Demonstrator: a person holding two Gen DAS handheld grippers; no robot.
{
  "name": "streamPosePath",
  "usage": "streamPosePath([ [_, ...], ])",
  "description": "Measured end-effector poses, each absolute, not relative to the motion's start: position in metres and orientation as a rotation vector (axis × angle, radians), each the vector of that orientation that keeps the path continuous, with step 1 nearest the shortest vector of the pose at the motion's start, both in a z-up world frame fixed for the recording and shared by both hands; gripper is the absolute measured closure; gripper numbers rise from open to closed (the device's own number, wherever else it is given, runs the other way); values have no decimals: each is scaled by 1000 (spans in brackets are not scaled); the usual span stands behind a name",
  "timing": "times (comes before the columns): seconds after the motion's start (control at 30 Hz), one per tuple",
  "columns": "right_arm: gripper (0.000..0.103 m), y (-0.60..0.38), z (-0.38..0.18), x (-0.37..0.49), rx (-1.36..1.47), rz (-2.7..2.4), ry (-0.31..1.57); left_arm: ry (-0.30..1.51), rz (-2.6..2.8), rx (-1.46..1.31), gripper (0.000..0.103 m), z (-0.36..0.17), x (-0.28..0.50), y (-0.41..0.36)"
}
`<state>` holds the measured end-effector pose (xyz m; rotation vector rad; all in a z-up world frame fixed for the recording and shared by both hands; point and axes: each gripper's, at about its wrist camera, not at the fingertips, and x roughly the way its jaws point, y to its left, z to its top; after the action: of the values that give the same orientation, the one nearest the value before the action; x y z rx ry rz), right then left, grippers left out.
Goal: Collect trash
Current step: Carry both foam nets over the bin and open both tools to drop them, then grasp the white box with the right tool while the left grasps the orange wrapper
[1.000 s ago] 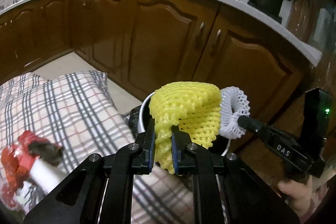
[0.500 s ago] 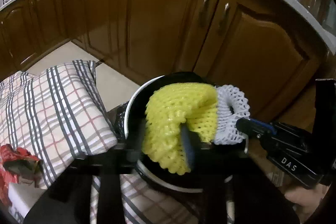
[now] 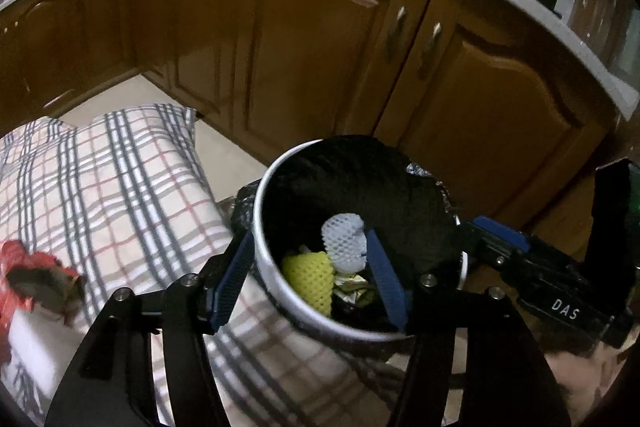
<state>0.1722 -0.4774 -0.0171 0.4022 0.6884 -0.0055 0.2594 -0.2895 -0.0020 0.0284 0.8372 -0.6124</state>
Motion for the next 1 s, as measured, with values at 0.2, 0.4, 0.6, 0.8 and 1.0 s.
streamPosePath([
  [0.2, 20, -464, -10, 151, 440, -2, 589, 763, -599, -36, 39, 11, 233, -251],
  [0.4, 16, -445, -8, 135, 475, 11, 534, 719, -556, -57, 37, 17, 213, -216],
  [0.6, 16, -423, -10, 127, 483, 50, 536, 721, -507, -81, 36, 15, 203, -176],
  [0.8, 16, -399, -11, 125, 470, 104, 534, 715, -458, -122, 36, 15, 195, -137],
  [1.0, 16, -371, -14, 130, 447, 166, 555, 702, -406, -150, 36, 16, 186, -104],
])
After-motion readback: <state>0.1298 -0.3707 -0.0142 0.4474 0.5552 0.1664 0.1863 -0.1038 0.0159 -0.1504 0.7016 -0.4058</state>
